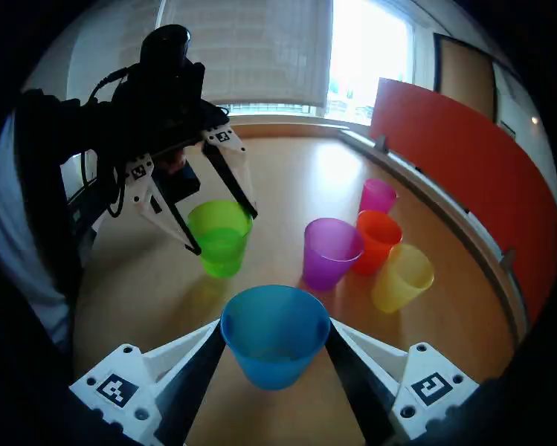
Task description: Pour water
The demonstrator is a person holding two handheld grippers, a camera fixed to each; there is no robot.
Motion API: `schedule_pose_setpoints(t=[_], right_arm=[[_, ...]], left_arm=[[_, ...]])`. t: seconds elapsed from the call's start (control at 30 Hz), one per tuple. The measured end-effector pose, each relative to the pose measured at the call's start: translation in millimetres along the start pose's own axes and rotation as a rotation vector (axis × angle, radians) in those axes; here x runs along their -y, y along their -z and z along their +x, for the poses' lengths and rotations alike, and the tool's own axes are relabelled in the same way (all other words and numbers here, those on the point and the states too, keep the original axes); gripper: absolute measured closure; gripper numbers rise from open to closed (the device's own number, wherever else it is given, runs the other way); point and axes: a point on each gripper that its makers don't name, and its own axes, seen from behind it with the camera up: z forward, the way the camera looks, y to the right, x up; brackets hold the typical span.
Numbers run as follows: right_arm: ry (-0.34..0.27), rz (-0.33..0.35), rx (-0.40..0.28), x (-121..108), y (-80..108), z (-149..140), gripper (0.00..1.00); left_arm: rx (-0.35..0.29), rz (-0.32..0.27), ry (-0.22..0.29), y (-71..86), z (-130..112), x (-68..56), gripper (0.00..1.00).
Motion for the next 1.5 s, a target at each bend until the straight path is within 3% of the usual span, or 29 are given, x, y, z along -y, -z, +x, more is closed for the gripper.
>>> schedule_pose_setpoints(t=[0.8, 1.5], right_arm=[[-0.019, 0.02, 0.019, 10.7, -8.9, -20.5, 0.07], [-0.032, 0.005, 0.043, 9.8, 2.7, -38.0, 0.07]], left_arm=[[0.004, 0.014, 0.009, -3.6, -13.0, 1.8, 0.09], [-0.008, 0.022, -0.003, -4.3, -13.3, 0.0, 0.1]])
